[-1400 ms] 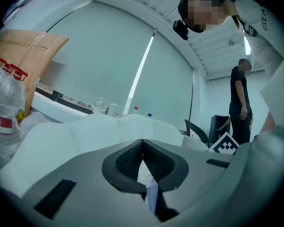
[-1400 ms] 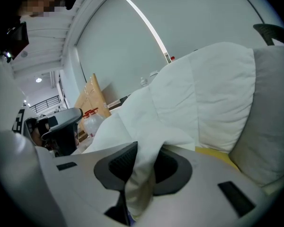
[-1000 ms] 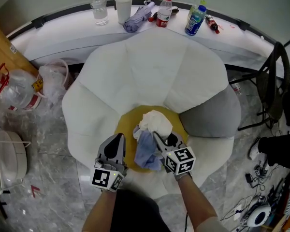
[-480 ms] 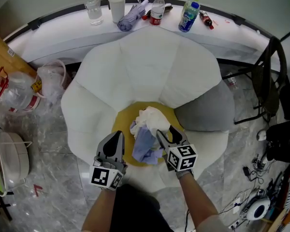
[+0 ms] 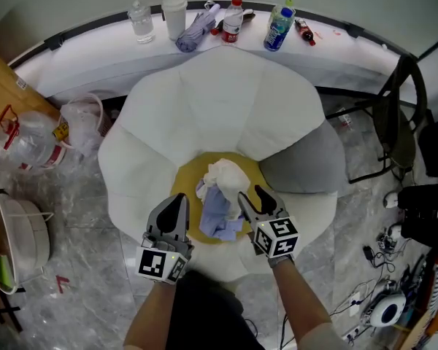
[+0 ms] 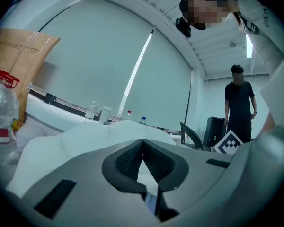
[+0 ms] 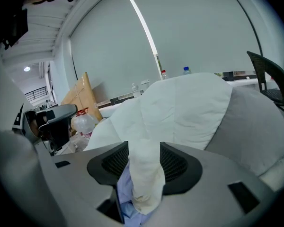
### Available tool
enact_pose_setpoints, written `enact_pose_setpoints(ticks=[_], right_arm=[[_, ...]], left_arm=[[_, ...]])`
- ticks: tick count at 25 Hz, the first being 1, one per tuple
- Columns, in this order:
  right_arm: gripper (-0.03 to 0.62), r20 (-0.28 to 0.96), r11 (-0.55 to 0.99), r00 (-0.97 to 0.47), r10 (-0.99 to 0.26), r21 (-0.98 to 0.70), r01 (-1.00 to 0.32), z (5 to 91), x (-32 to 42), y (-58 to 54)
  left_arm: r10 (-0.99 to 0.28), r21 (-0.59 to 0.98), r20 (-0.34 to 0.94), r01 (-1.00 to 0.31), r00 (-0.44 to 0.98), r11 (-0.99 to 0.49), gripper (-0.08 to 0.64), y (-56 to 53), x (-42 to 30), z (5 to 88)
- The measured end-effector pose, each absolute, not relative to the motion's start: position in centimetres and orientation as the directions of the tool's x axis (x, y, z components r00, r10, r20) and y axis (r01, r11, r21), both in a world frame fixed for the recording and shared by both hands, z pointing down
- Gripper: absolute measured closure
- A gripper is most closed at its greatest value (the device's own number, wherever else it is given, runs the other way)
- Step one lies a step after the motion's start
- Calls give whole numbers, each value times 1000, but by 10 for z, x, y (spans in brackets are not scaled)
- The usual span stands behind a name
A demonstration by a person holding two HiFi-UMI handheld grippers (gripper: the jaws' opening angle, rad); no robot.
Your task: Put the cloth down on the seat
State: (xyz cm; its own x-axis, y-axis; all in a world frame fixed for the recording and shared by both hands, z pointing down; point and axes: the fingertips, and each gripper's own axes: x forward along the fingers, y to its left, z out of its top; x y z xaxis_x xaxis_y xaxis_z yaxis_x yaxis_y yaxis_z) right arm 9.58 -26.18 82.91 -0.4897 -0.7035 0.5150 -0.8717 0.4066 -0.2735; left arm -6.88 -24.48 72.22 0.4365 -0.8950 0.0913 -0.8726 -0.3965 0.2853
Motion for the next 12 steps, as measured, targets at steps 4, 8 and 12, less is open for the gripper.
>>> enact_pose_setpoints(ticks=[4,8,12], right_arm=[[477,500,456,-508,-701,-233,-859,801,86,-258],[544,482,470,-513,-710,-219,-855,773,81,-258],[564,457,491,-530,-714,-212,-845,741,79,-256]], left_arm=[[-895,285,89,-872,436,-397,546,-244,-70,699],[-896,284,91,-873,435,-396,546,-245,-72,678],[-898,280,88,-876,431,-393,546,-243,-72,653]])
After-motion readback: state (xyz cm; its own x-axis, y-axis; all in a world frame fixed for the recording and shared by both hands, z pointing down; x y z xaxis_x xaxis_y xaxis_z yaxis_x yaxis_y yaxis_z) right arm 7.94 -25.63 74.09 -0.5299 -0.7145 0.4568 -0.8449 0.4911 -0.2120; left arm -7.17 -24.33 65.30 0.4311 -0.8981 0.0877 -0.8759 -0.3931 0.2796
